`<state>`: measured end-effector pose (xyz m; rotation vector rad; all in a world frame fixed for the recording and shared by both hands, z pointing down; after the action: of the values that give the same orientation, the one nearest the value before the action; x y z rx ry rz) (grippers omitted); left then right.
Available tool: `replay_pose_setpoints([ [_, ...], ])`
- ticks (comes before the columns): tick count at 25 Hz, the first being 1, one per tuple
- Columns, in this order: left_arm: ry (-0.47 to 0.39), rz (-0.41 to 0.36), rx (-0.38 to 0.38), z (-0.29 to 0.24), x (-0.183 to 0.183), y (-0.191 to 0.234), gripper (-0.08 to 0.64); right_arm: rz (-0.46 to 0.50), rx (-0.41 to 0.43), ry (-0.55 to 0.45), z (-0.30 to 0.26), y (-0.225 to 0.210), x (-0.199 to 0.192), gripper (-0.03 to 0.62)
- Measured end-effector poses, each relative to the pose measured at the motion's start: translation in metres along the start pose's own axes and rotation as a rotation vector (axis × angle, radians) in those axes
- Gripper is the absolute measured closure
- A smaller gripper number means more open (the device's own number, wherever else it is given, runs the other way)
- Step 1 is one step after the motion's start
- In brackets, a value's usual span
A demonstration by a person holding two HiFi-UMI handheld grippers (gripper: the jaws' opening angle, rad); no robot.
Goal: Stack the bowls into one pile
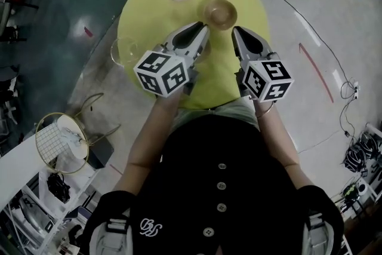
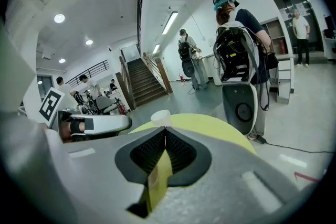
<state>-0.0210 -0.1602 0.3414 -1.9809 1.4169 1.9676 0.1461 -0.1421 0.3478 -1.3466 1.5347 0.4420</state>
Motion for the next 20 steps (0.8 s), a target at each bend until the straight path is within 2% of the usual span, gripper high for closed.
replay_pose_setpoints([
  [12, 0.053, 0.052, 0.092, -0.037, -0.005, 0.037, 0.503, -0.04, -0.009, 0.057, -0.039, -0.039, -0.004, 0.588],
  [15, 0.079, 0.076, 0.12, -0.045, -0.011, 0.046, 0.478, -0.048, -0.003, 0.075, -0.046, -0.046, -0.006, 0.575],
  [20, 0.121, 0.106, 0.164, -0.052, -0.021, 0.059, 0.434, -0.06, -0.013, 0.117, -0.059, -0.055, -0.012, 0.506],
])
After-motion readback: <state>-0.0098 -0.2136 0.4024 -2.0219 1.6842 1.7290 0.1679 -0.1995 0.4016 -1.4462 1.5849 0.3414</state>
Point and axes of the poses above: the fingertips, and each gripper's own axes: z backward along the fingers, y to its left, x out of its top, the point moved 7 cm from there along z, backward along the fingers, and after that the axes turned 6 degrees about -x, right-handed, at the moved point
